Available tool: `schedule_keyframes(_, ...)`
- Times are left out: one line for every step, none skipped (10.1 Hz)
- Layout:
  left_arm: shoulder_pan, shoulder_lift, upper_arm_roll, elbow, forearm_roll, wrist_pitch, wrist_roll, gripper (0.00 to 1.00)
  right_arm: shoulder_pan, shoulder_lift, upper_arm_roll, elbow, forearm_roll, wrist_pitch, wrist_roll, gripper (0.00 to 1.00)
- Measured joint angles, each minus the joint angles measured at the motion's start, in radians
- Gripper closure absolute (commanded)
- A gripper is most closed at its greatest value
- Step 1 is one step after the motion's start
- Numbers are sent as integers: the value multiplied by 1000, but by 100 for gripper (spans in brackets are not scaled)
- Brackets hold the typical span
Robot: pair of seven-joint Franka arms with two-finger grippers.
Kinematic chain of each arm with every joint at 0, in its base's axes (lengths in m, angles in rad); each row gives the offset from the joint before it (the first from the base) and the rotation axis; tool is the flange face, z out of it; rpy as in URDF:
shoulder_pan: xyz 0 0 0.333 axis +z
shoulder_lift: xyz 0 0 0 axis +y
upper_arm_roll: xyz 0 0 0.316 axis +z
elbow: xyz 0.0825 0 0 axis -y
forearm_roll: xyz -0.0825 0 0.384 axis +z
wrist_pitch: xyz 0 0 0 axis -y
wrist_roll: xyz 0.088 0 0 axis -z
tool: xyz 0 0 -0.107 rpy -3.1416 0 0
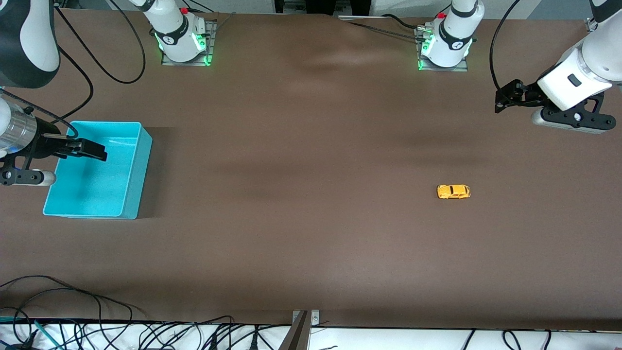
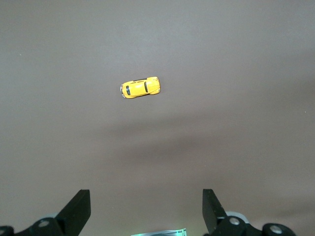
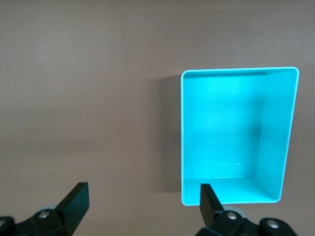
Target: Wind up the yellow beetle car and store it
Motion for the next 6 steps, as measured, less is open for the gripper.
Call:
schedule_keyframes(0,0,0,0,0,-1,0,0,0,0,-1,0,0,-1,0,0)
schedule_keyframes(0,0,0,0,0,-4,0,0,-1,0,-2,0,0,-2,-1,0)
schedule_keyframes(0,0,0,0,0,-8,0,0,-2,0,-2,0,0,-2,-1,0)
schedule_keyframes(0,0,0,0,0,-13,0,0,-2,0,-2,0,0,-2,0,0)
schedule_keyframes(0,0,0,0,0,-15,0,0,-2,0,-2,0,0,-2,0,0)
schedule_keyframes(0,-1,0,0,0,-16,0,0,-2,0,-2,0,0,-1,0,0)
